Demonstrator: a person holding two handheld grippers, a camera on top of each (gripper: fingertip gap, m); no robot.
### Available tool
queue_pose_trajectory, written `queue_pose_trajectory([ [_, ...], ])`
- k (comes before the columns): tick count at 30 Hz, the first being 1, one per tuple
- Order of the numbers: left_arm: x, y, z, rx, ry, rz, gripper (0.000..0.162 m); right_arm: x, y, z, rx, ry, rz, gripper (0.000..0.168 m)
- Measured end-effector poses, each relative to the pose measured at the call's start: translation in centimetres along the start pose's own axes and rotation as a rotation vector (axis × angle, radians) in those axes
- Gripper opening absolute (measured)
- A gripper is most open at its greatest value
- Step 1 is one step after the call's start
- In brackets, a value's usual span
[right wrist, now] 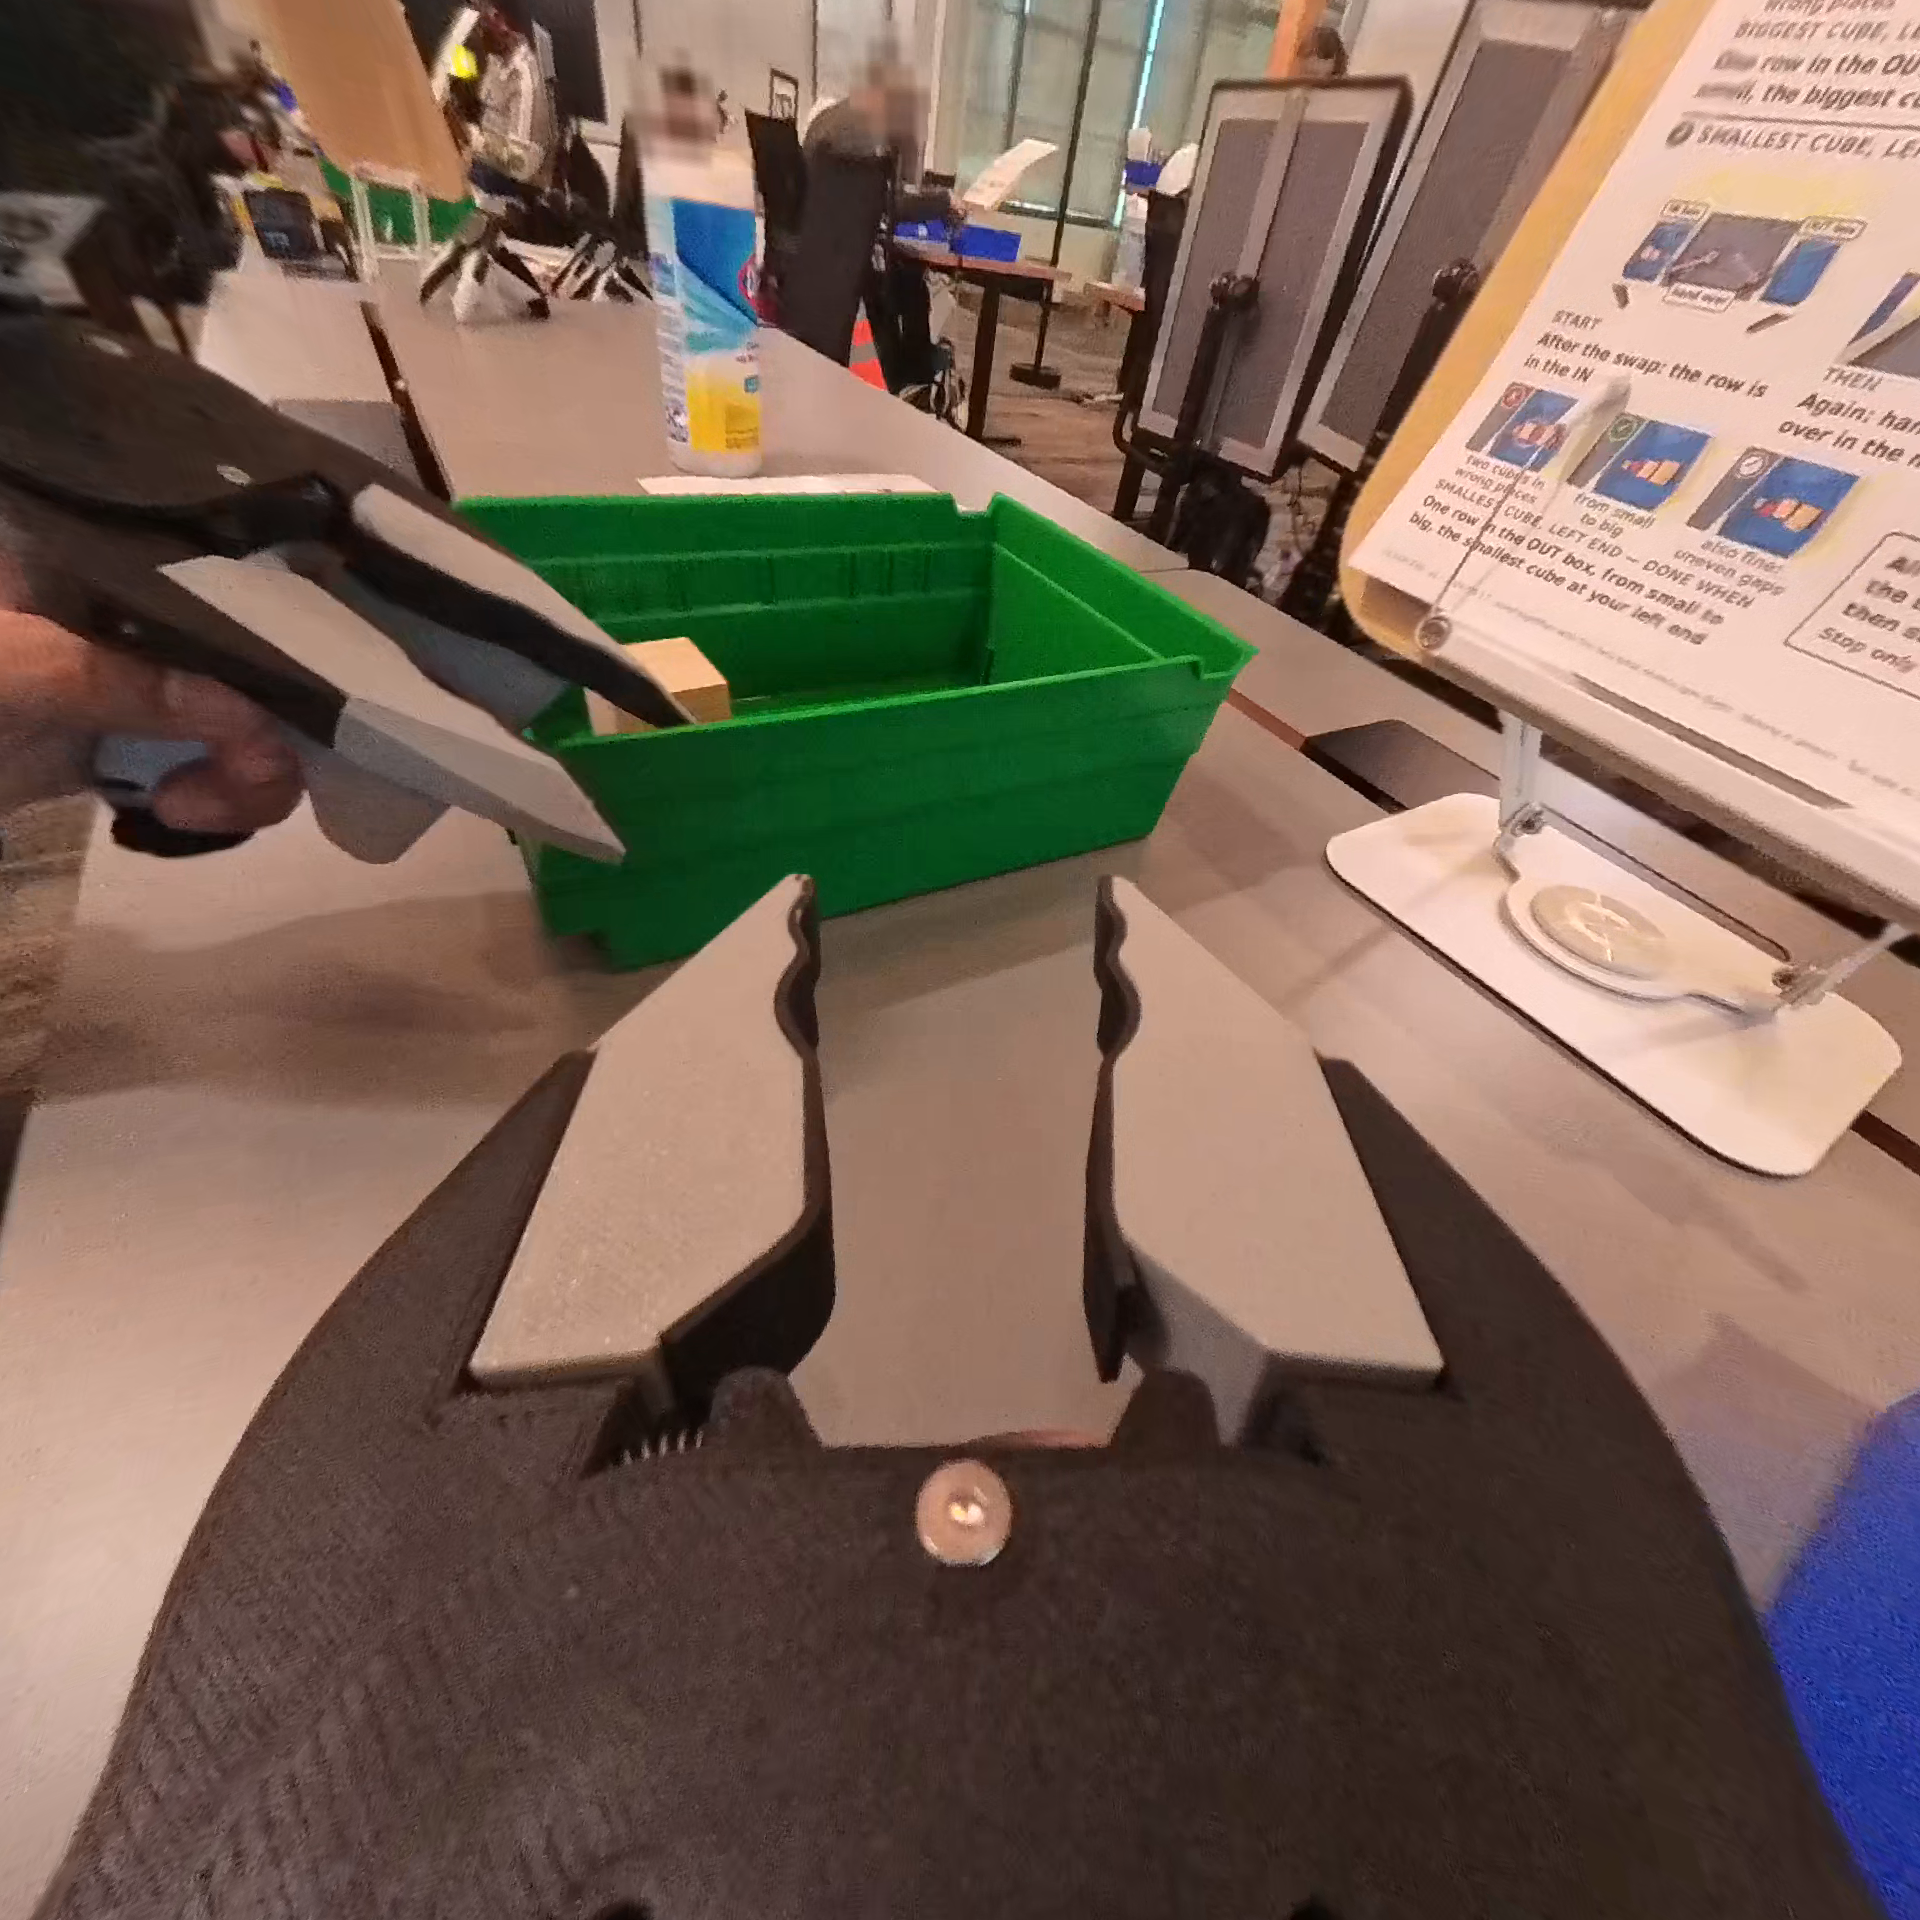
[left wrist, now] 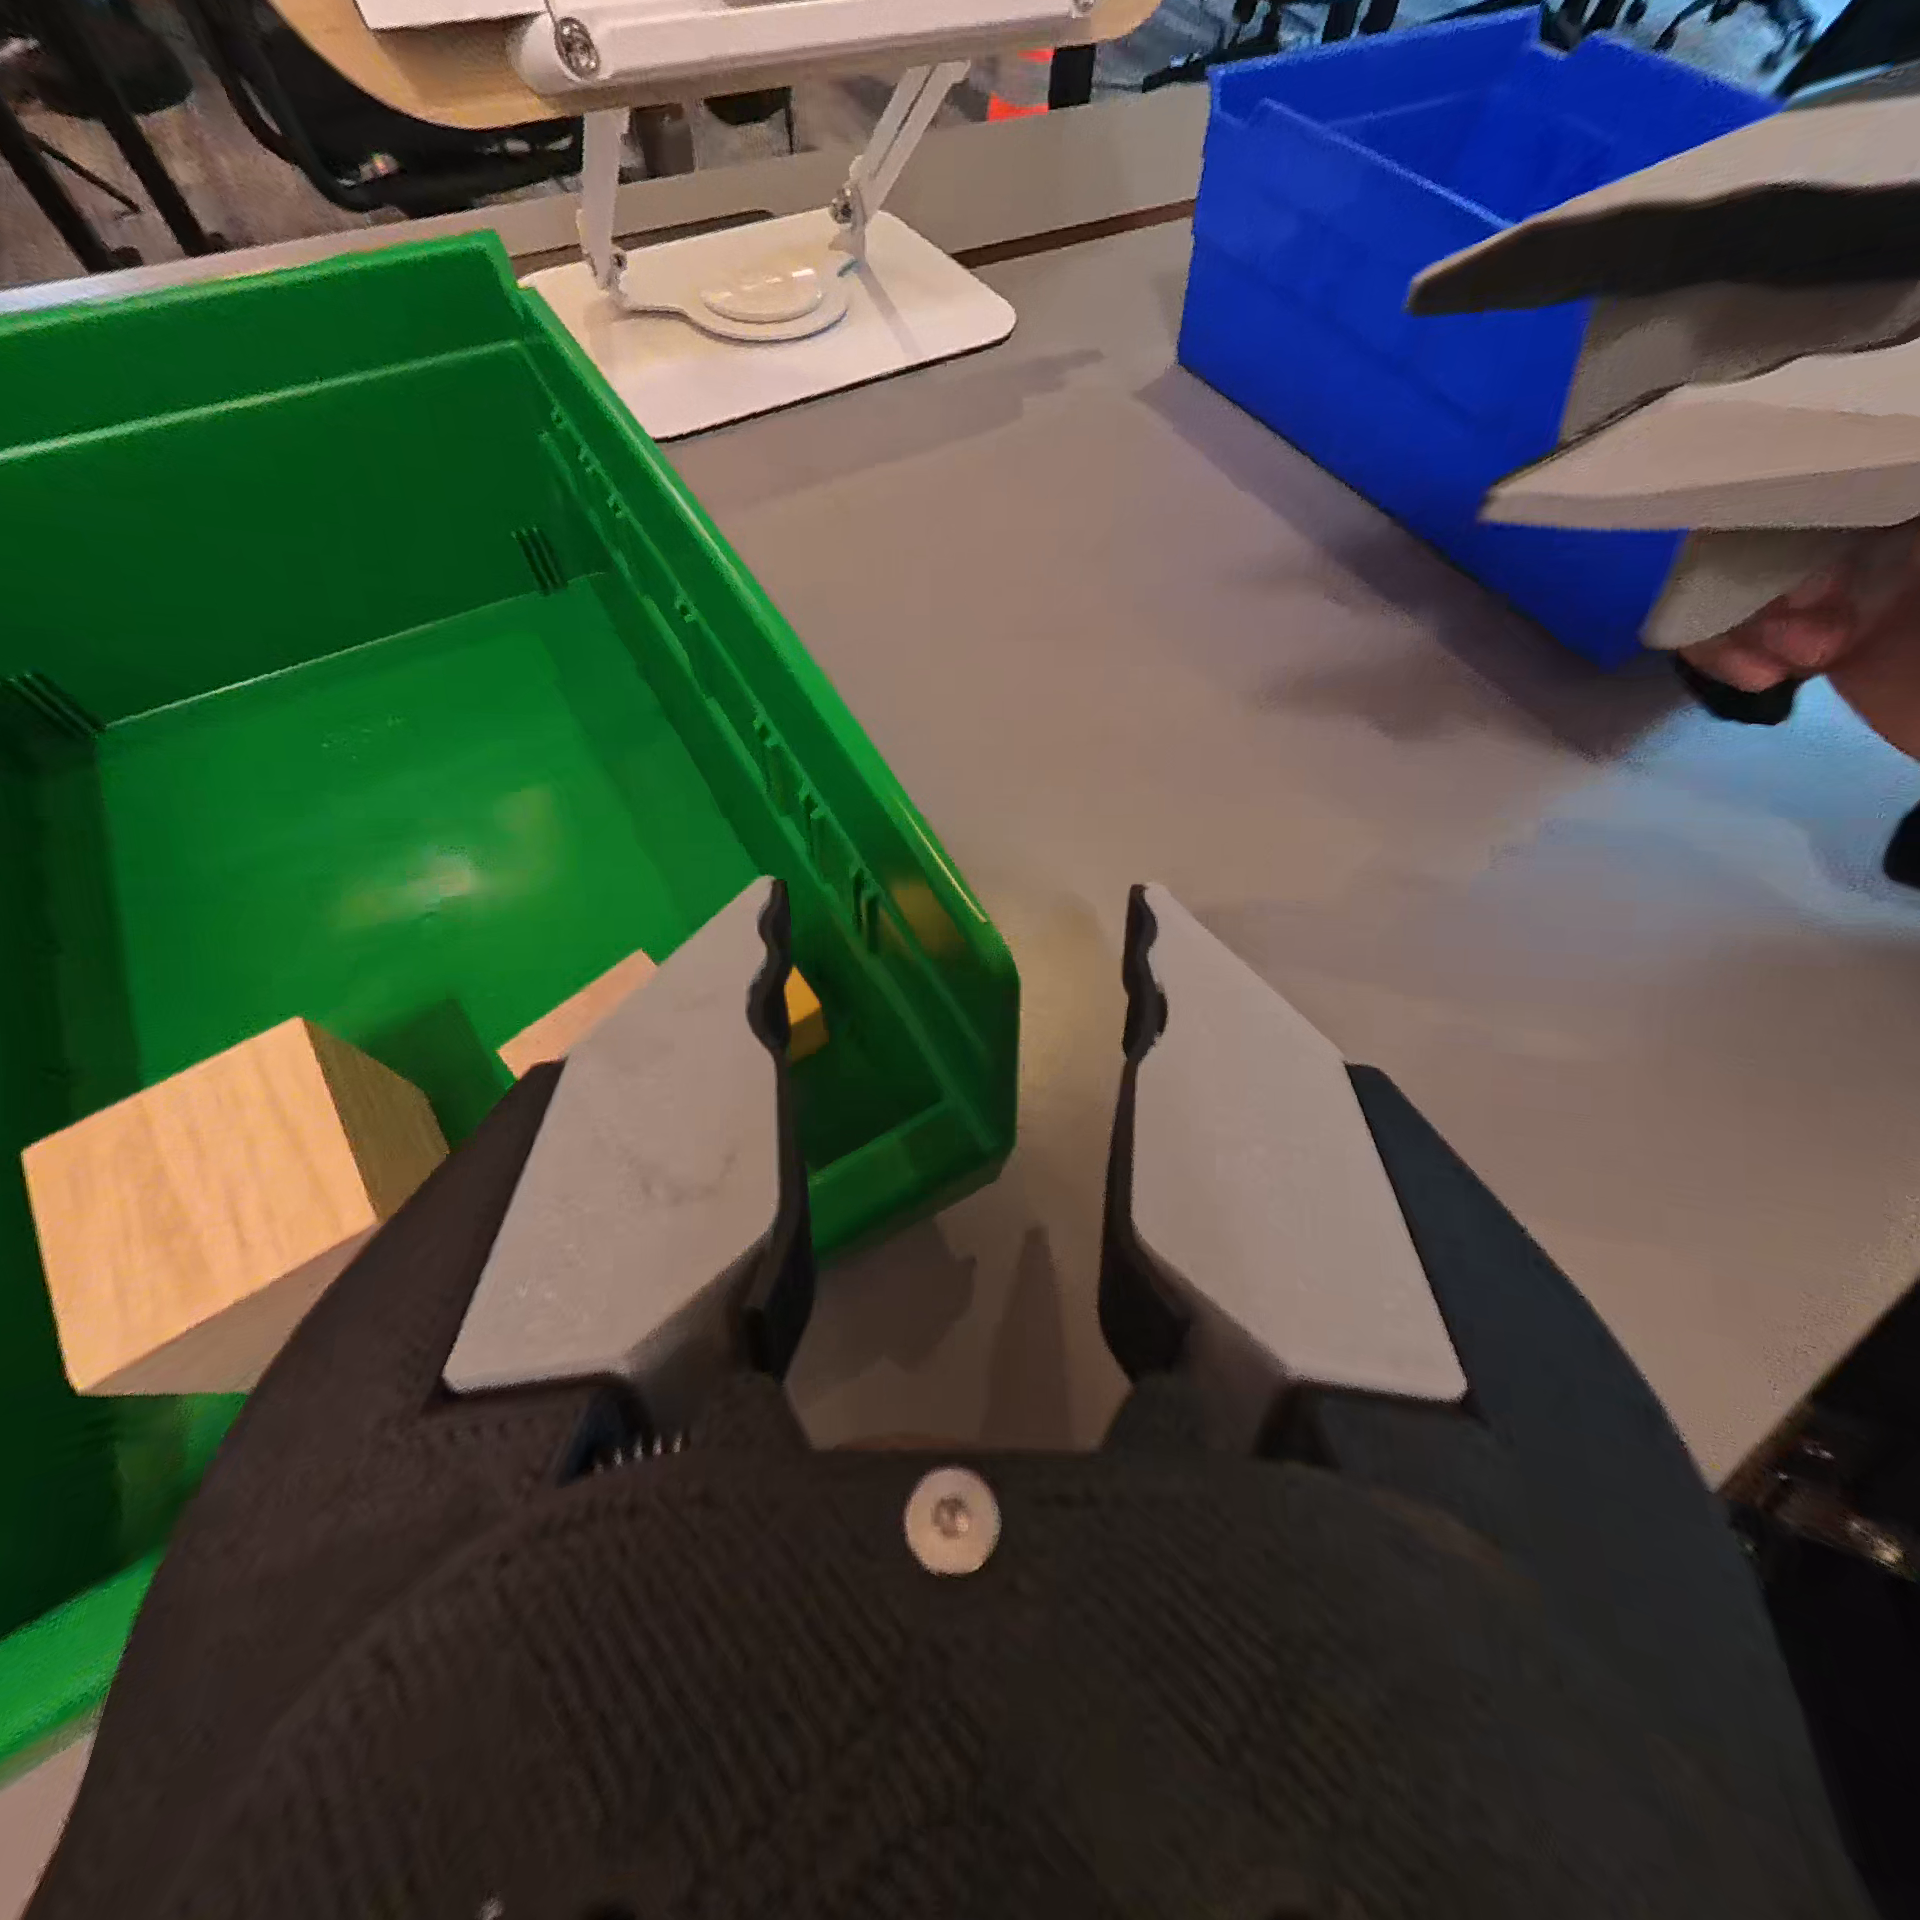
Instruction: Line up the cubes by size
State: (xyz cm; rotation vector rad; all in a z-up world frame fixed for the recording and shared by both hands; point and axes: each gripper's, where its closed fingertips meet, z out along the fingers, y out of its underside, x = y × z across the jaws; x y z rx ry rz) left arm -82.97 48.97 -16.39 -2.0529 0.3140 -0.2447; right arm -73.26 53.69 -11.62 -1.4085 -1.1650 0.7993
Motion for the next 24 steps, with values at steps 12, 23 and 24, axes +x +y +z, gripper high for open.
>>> queue_pose_trajectory([
  [12,1.8,-2.0,0.9,-0.059,-0.016,0.072,0.071,2.4,5.5,2.8,-0.089,0.056,0.044,0.058],
  [23,-1.2,-7.2,-2.7,0.083,-0.114,0.093,0.074,2.1,4.2,1.8,-0.018,0.035,0.083,0.061],
  [24,-1.5,-7.7,-3.2,0.111,-0.113,0.081,0.073,1.9,4.3,1.9,-0.022,0.032,0.076,0.061],
])
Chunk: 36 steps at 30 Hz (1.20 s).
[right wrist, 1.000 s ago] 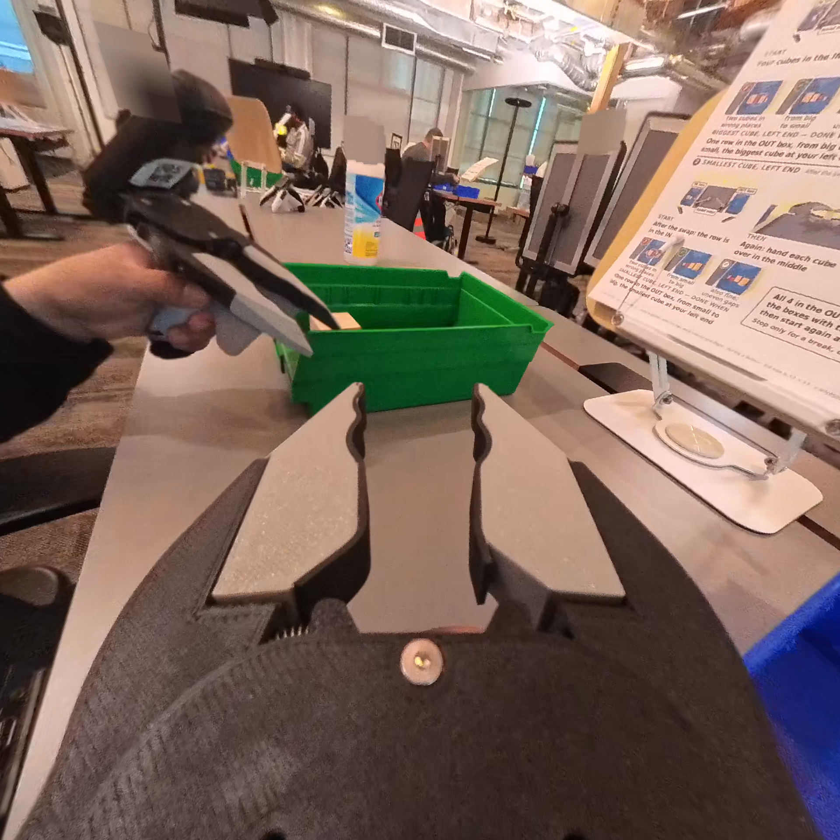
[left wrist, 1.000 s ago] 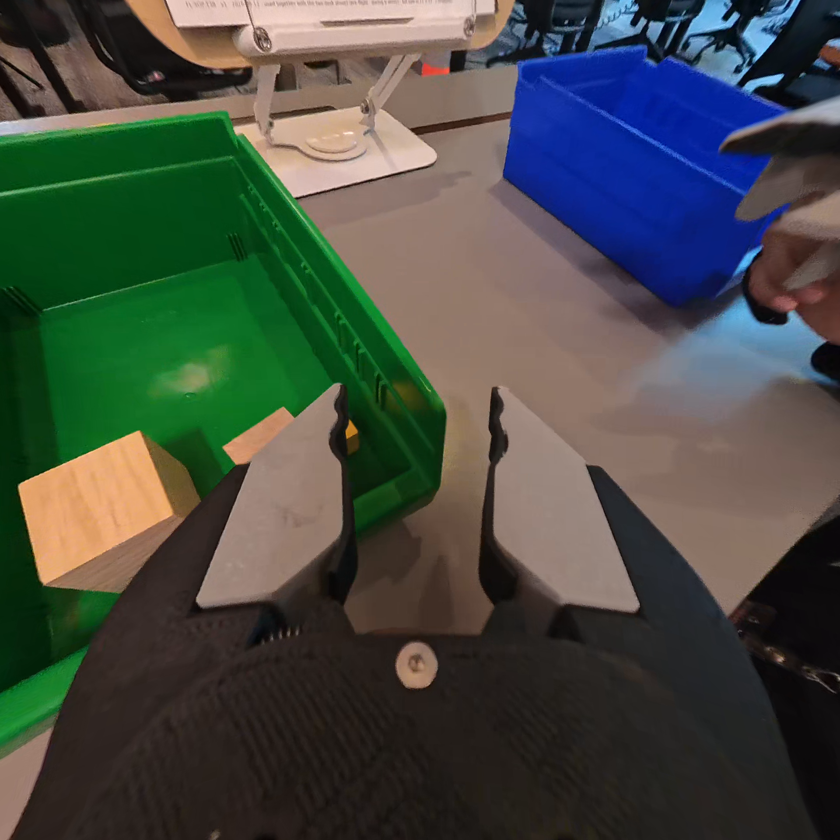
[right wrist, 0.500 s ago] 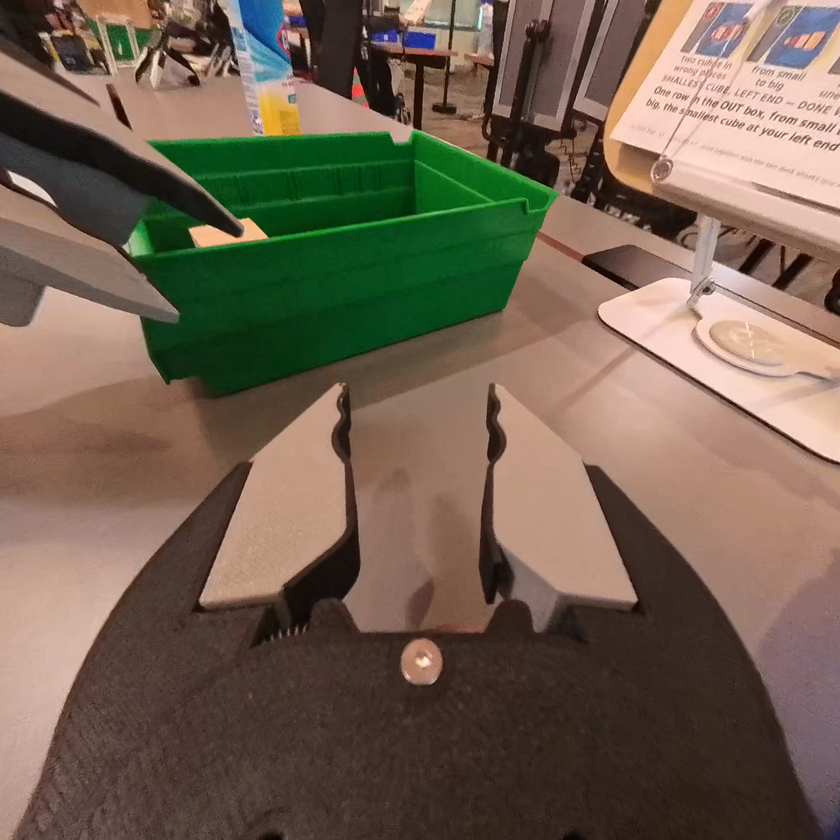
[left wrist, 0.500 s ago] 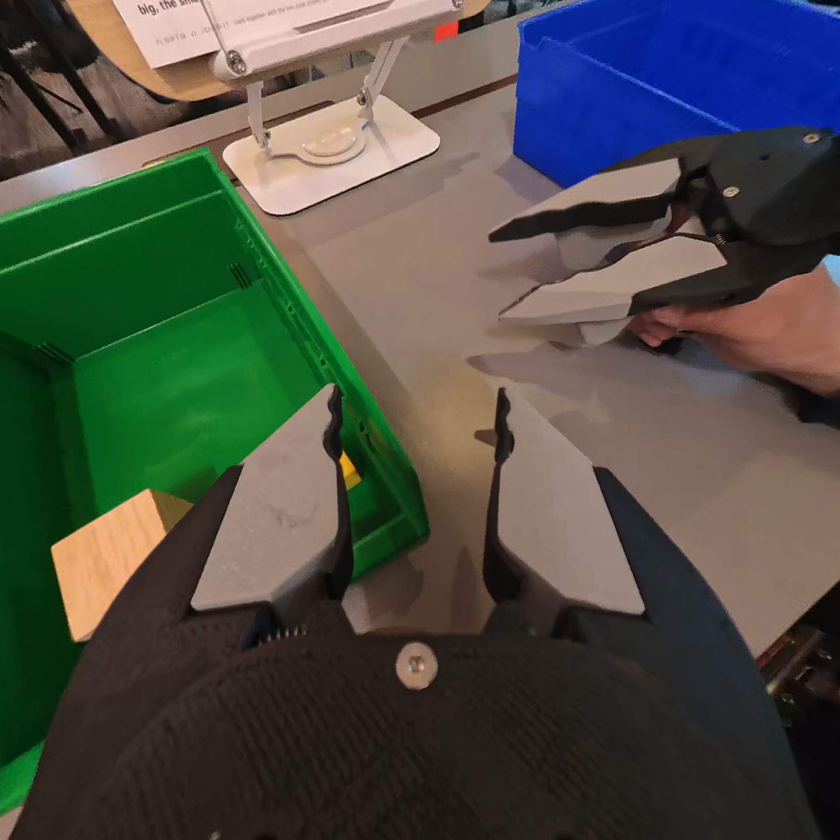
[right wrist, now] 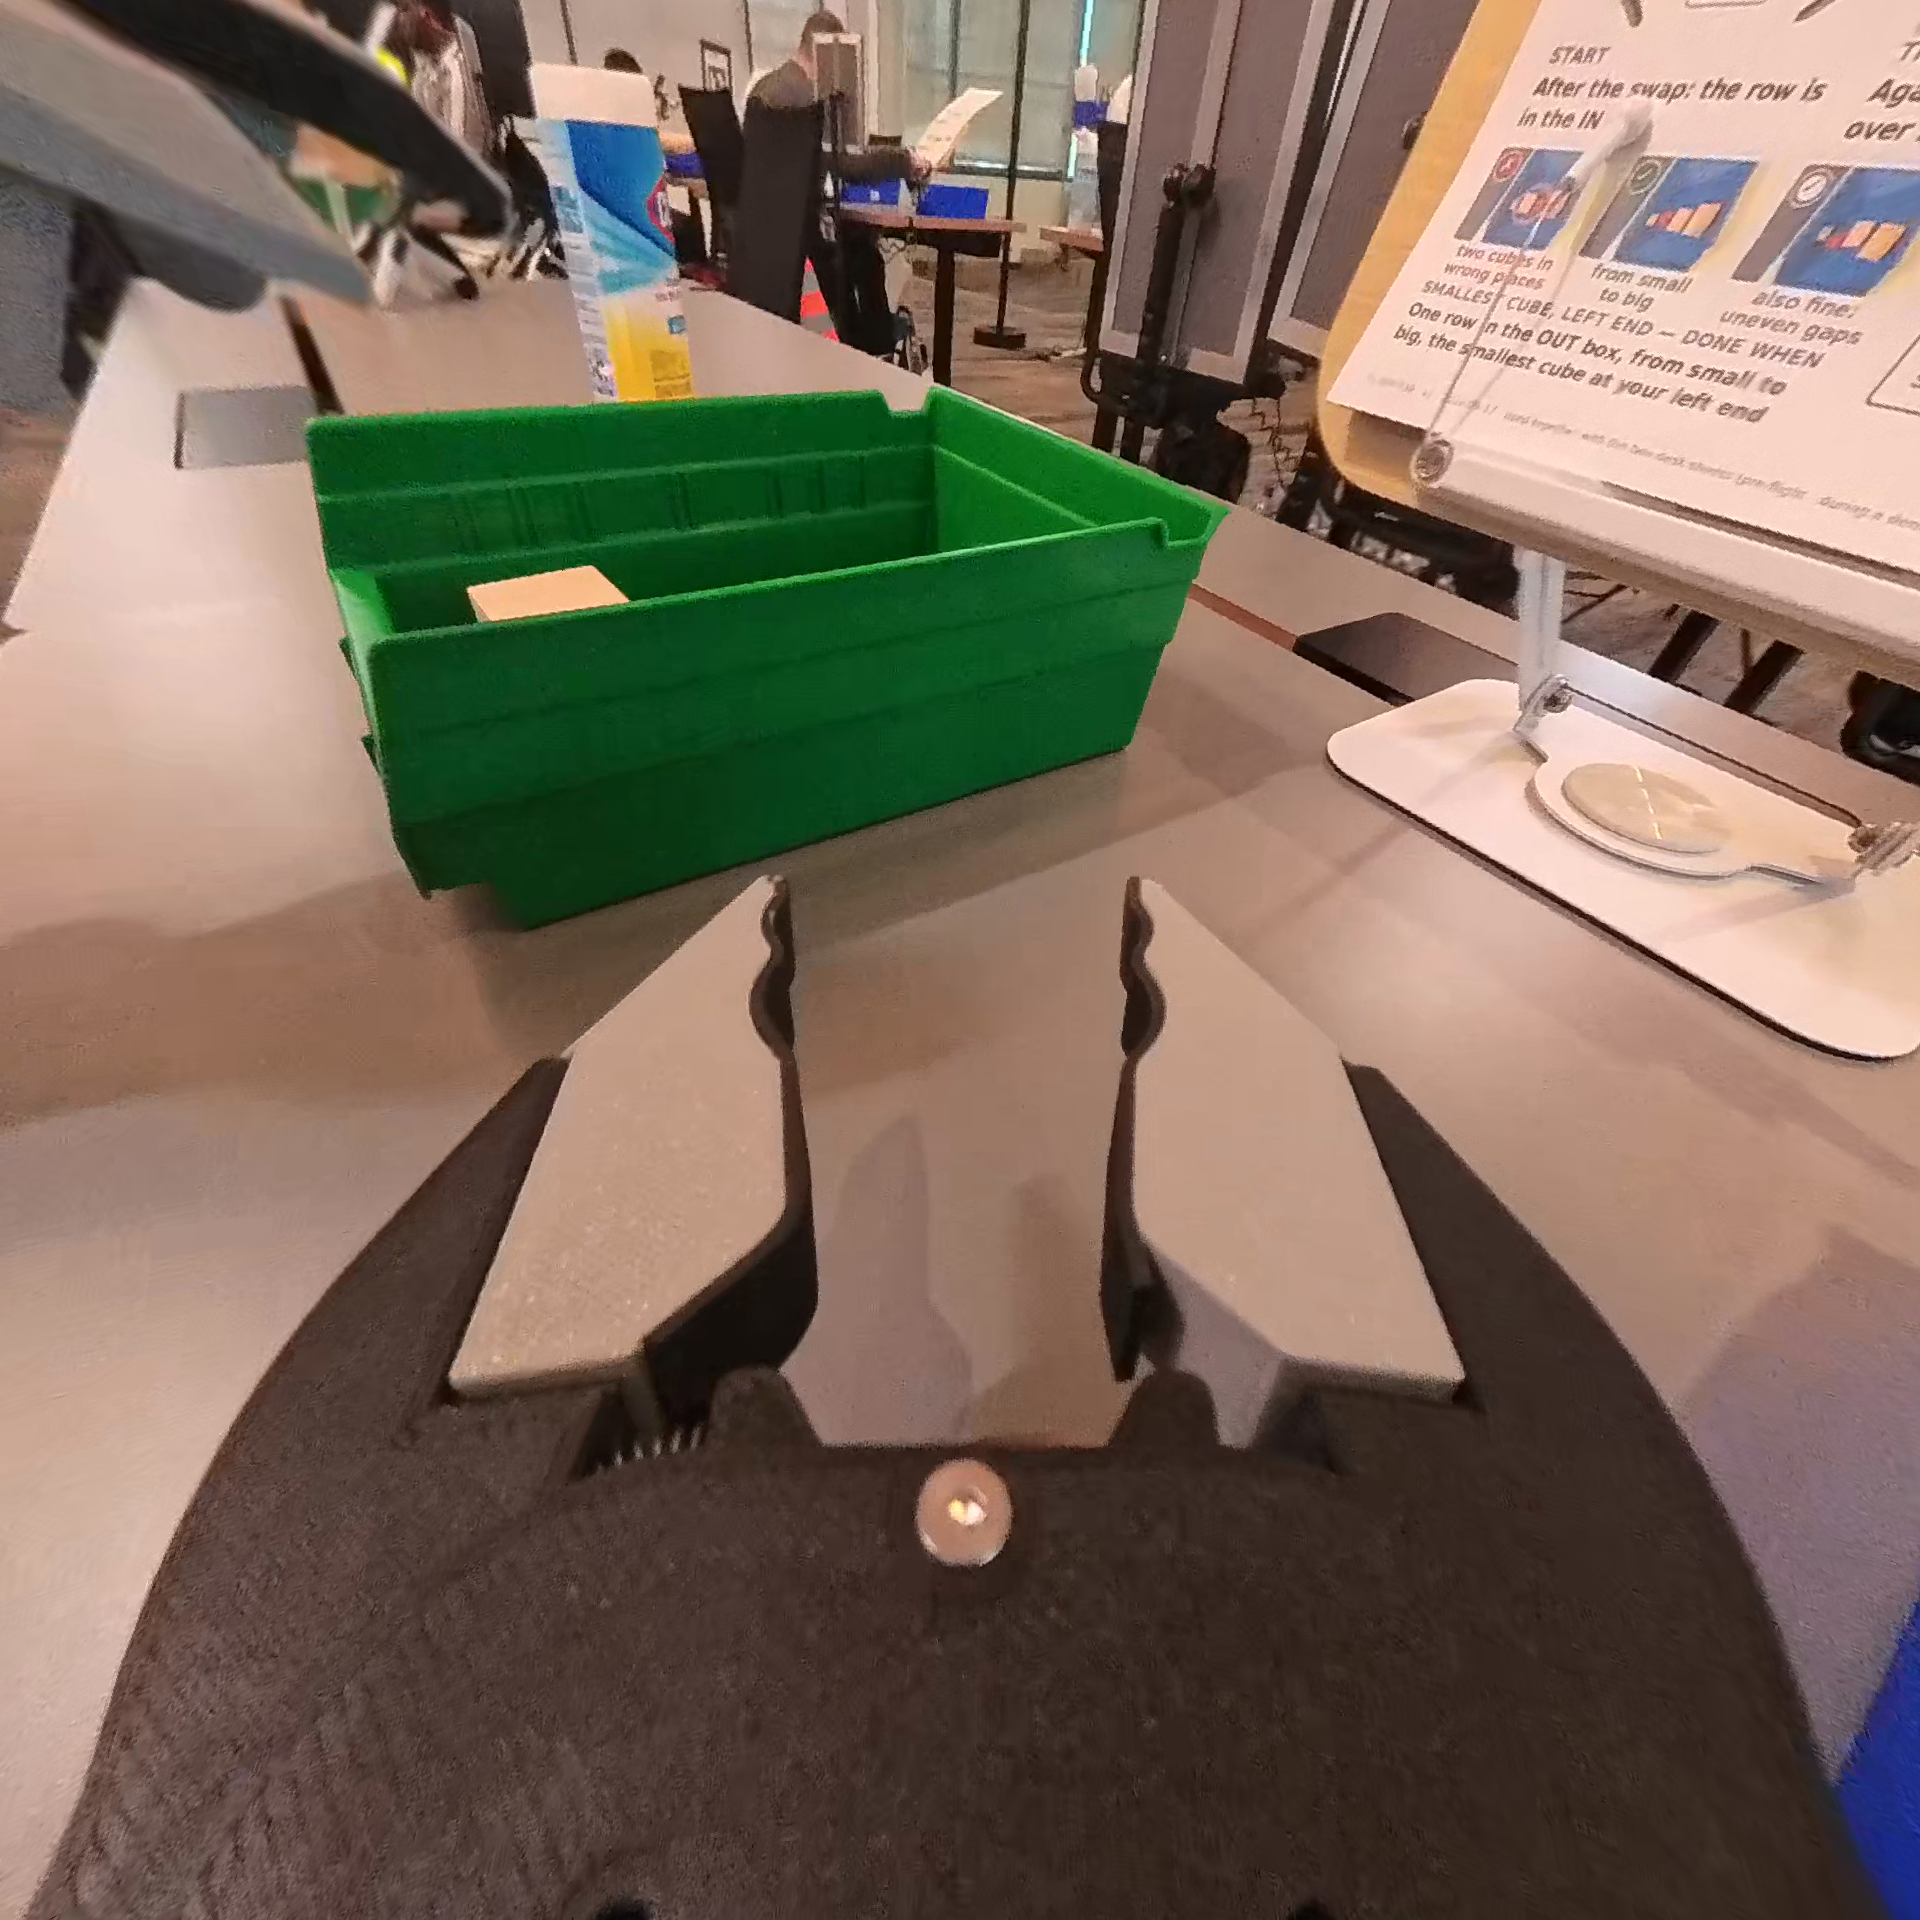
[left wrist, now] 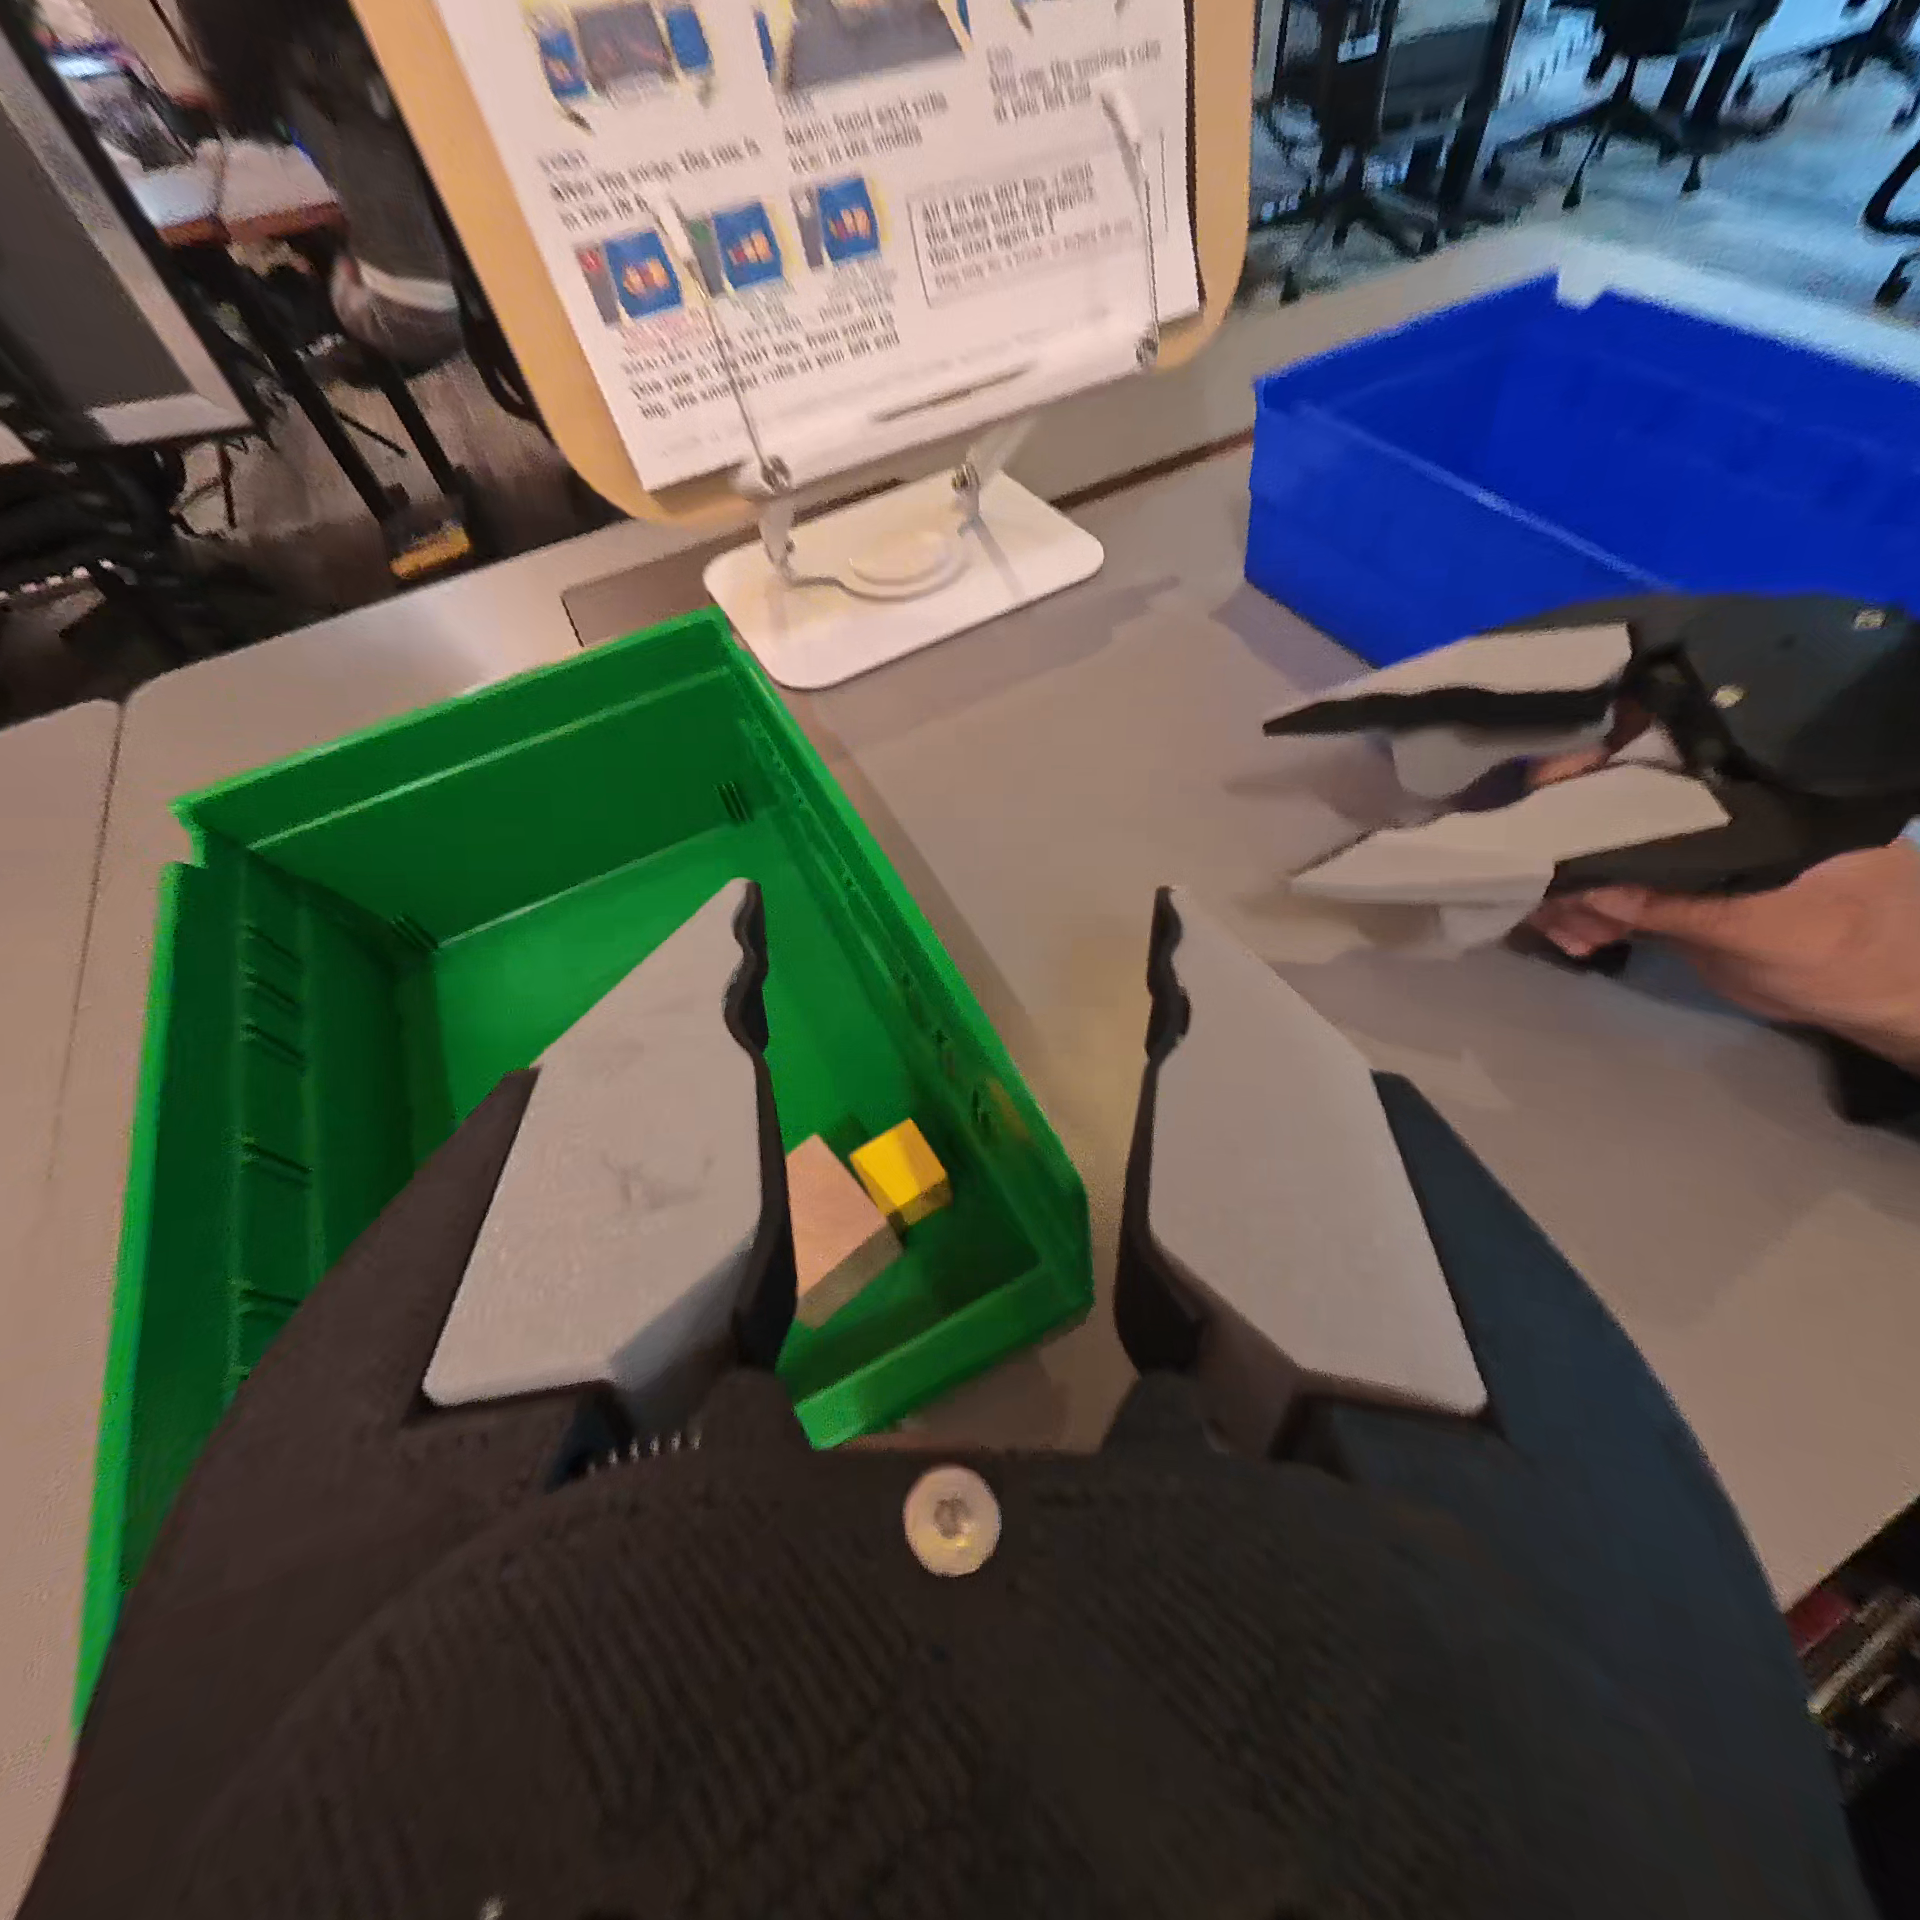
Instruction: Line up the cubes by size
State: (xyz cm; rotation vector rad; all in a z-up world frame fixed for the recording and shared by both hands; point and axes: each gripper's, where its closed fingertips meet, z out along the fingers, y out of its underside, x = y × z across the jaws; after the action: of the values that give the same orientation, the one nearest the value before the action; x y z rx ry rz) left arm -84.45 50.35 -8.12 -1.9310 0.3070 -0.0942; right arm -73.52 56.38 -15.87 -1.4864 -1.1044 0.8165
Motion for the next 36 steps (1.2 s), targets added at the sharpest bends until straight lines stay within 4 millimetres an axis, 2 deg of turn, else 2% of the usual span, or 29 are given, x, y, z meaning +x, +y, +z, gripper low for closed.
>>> queue_pose_trajectory([
  [7,-2.8,0.5,-1.4,0.026,-0.075,-0.012,0.067,0.2,0.8,0.3,-0.033,0.014,-0.018,0.061],
  [19,-3.8,1.3,-1.1,0.007,-0.107,-0.024,0.066,0.2,-0.2,-0.4,0.003,0.024,-0.026,0.059],
  [24,-5.9,2.1,-2.0,-0.003,-0.155,-0.046,0.064,0.0,-0.3,-0.4,0.004,0.025,-0.043,0.058],
  [26,-7.3,2.8,-2.5,-0.020,-0.175,-0.081,0.062,-0.2,-0.2,-0.4,-0.001,0.023,-0.044,0.058],
  [28,-8.6,4.7,-2.7,-0.099,-0.190,-0.110,0.062,-0.3,-0.2,-0.4,-0.004,0.018,-0.041,0.057],
  [30,-9.1,6.6,-2.5,-0.176,-0.163,-0.122,0.061,-0.6,0.1,-0.2,-0.010,0.009,-0.030,0.057],
  [31,-8.9,7.2,-2.3,-0.199,-0.124,-0.132,0.059,-0.7,0.2,-0.2,-0.017,0.001,-0.017,0.057],
  [33,-7.4,7.0,-1.8,-0.206,0.007,-0.136,0.055,-1.3,0.4,-0.1,-0.020,-0.038,0.027,0.057],
  [35,-4.5,6.9,-1.9,-0.232,0.226,-0.086,0.039,-1.9,0.4,0.0,-0.018,-0.088,0.074,0.057],
  [36,-3.2,7.7,-2.1,-0.291,0.334,-0.046,0.033,-2.1,0.2,-0.1,-0.016,-0.105,0.092,0.057],
])
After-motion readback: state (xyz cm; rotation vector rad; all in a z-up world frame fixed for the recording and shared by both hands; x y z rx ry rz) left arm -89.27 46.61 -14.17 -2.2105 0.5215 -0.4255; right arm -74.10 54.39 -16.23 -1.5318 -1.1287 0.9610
